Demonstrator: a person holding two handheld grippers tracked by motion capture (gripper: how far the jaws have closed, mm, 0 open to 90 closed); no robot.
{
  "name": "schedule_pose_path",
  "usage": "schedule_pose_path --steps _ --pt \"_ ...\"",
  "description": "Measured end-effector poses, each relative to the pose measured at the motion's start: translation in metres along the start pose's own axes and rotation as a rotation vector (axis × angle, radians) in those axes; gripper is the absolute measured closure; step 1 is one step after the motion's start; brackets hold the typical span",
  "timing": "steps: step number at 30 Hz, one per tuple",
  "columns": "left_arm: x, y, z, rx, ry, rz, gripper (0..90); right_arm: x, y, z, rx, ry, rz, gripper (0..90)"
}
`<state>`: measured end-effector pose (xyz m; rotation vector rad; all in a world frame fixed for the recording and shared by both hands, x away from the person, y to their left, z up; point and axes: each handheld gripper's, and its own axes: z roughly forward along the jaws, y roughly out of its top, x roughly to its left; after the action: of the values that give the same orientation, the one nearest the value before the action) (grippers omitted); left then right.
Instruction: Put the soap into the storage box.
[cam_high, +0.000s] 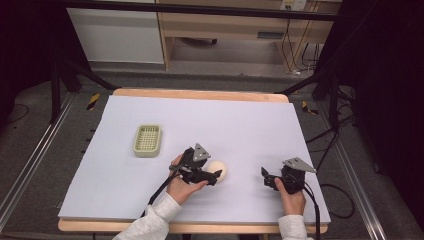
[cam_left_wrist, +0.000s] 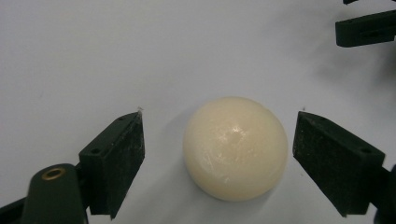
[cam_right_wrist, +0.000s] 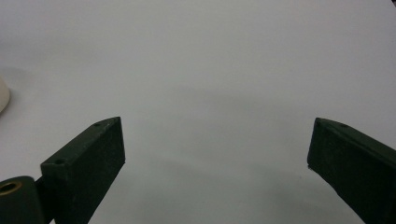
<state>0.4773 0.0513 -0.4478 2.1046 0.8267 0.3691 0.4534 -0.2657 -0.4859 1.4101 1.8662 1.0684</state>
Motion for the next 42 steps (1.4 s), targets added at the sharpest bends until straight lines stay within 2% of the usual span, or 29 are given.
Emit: schedule_pose_path --steps 26,42 --pt "-0.007 -0.002 0.019 0.06 -0.014 0.005 12.7 0.0 0.0 0.0 0.003 0.001 0.001 4.5" --pt "-0.009 -0.004 0.028 0.087 -0.009 0.013 17.3 0.0 0.0 0.0 0.002 0.002 0.002 4.5"
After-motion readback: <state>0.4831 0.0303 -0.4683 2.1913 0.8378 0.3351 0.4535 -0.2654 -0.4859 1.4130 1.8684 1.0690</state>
